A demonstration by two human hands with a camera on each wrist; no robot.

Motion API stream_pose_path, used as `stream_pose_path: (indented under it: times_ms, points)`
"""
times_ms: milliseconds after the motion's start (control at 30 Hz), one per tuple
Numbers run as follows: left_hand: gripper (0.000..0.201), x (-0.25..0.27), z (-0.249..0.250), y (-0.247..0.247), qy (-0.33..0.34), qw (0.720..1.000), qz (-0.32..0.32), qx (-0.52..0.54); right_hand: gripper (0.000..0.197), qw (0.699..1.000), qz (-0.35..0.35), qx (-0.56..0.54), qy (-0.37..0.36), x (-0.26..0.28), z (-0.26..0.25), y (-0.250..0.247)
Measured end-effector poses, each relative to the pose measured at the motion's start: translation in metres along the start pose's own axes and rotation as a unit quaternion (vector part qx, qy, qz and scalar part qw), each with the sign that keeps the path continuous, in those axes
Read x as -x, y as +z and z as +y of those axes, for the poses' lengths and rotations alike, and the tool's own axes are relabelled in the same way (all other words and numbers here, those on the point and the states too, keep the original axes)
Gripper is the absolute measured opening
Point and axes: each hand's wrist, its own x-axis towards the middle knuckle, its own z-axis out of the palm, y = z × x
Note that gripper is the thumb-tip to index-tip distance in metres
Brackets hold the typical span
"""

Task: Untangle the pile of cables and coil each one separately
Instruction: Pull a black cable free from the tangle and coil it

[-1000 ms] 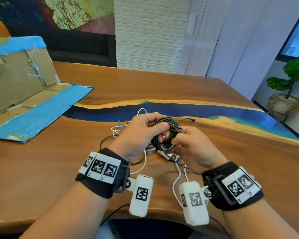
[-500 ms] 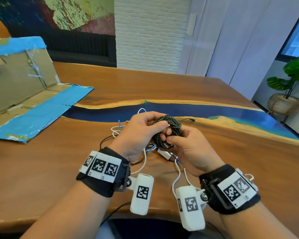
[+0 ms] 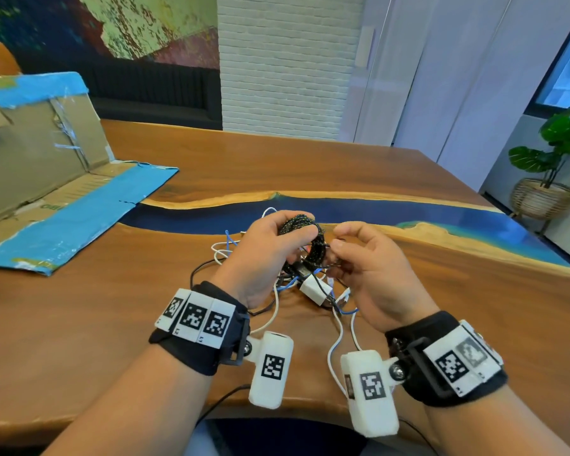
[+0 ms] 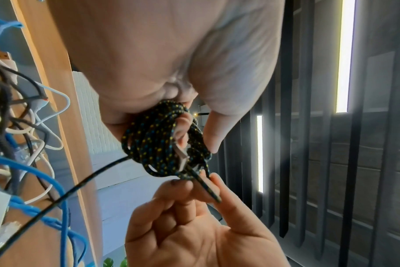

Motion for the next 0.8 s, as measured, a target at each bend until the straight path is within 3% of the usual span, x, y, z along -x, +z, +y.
stream_pose_path:
  times_ms: [100,233,333,433,533,667,733,800]
  points:
    - [0.015,0.0,-0.004,0.003,0.023,0.999,0.011,-0.03,0.013,0.994,-0.036,-0.094,0.047,0.003,-0.006,0.0]
    - [0.008,-0.002,-0.008,0.004,0.04,0.997,0.04,-0.061,0.021,0.992,-0.051,-0.108,0.052,0.003,-0.005,0.0]
    - [0.01,-0.003,-0.008,0.002,0.043,0.994,0.073,-0.073,0.031,0.991,-0.085,-0.076,0.068,0.003,-0.006,-0.009]
    - [0.012,-0.005,-0.004,-0.006,0.03,0.993,0.115,-0.024,0.026,0.99,-0.115,0.036,0.074,0.002,-0.002,-0.022]
    - [0.019,-0.007,-0.001,-0.01,0.002,0.995,0.101,0.018,0.016,0.977,-0.079,0.194,0.039,-0.001,0.007,-0.026]
    - [0.022,-0.003,-0.001,0.004,-0.043,0.989,0.03,0.138,0.014,0.943,0.003,0.325,-0.072,-0.012,0.025,-0.023]
    - [0.021,-0.002,-0.002,0.011,-0.053,0.981,0.009,0.184,0.014,0.927,0.043,0.349,-0.13,-0.015,0.034,-0.018]
    - [0.018,-0.001,-0.001,0.016,-0.051,0.978,0.0,0.2,0.019,0.931,0.067,0.319,-0.164,-0.014,0.038,-0.011]
